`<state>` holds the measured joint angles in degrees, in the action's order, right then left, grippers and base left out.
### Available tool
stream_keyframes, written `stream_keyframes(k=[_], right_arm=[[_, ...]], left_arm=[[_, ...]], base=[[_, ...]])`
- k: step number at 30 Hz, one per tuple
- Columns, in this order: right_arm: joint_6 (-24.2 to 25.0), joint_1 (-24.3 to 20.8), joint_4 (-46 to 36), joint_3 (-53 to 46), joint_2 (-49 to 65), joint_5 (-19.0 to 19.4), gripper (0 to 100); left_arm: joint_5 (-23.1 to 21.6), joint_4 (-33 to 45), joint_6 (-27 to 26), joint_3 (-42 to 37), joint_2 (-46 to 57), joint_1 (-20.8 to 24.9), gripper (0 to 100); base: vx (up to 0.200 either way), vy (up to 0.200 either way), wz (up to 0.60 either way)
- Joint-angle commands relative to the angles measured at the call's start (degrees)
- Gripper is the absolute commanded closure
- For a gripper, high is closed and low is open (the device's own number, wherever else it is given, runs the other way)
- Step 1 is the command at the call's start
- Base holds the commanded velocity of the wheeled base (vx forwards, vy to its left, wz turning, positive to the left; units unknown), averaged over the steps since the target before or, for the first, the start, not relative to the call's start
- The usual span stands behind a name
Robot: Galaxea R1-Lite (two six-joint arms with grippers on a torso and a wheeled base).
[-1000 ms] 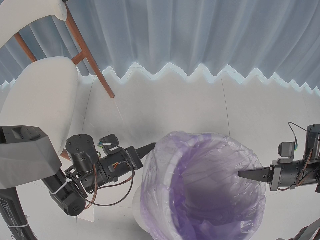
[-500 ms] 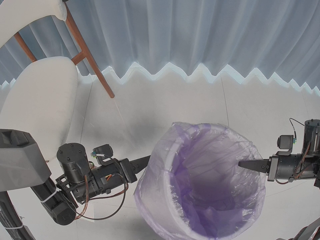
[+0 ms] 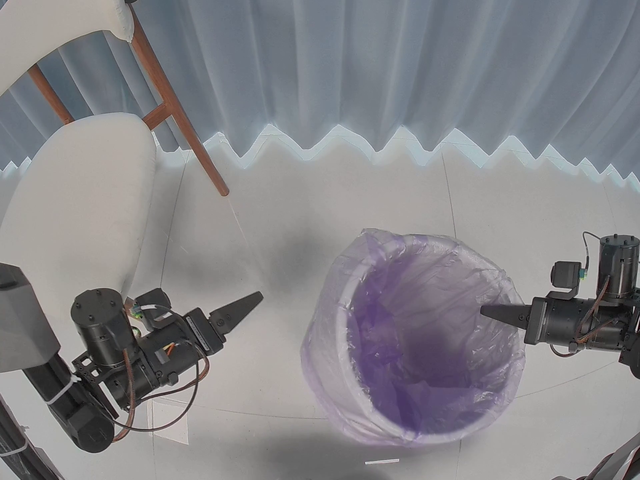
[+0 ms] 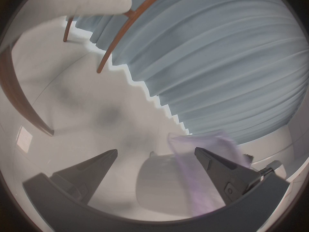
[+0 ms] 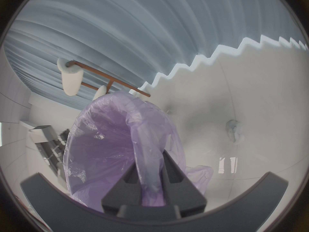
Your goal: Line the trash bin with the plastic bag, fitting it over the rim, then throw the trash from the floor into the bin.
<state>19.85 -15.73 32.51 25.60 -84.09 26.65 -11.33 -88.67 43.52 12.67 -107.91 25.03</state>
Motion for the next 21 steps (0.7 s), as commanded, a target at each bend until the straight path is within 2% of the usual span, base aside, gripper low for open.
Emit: stream_keyframes(k=[1,5,6,9,14,17,18,19,21], right_arm=[[-1.92,-0.80,5.90,0.77,-7.93,-7.84,100],[-2.09,-2.38,7.65,0.94,-10.39,-9.51,100],[-3.32,-2.73,8.36,2.35,-13.29,-12.59,100],[-3.76,-3.17,10.91,4.46,-18.30,-15.84,100],[-2.62,-3.35,18.20,4.72,-25.33,-15.93,100],[-2.53,-4.93,30.59,5.69,-33.95,-16.01,100],[-2.53,-4.93,30.59,5.69,-33.95,-16.01,100],[-2.62,-5.28,36.22,5.86,-38.17,-16.01,100],[-2.71,-5.46,39.82,6.39,-41.94,-16.01,100]], left_arm=[[-1.77,0.26,1.92,-2.12,10.88,0.55,0],[-2.03,1.75,0.51,-1.77,10.18,1.96,0],[-1.86,2.89,-1.95,-0.98,9.21,2.04,0],[-0.36,2.72,-3.44,-0.89,9.65,2.04,0],[1.57,2.72,-3.44,-1.59,13.17,1.52,0],[1.66,2.28,-3.79,-3.61,16.77,-1.12,0],[1.66,2.28,-3.79,-3.61,16.77,-1.12,0],[1.66,2.19,-3.62,-5.20,18.70,-2.00,0],[1.66,2.19,-3.53,-6.87,20.37,-2.18,0]], base=[[0.000,0.000,0.00],[0.000,0.000,0.00],[0.000,0.000,0.00],[0.000,0.000,0.00],[0.000,0.000,0.00],[0.000,0.000,0.00],[0.000,0.000,0.00],[0.000,0.000,0.00],[0.000,0.000,0.00]])
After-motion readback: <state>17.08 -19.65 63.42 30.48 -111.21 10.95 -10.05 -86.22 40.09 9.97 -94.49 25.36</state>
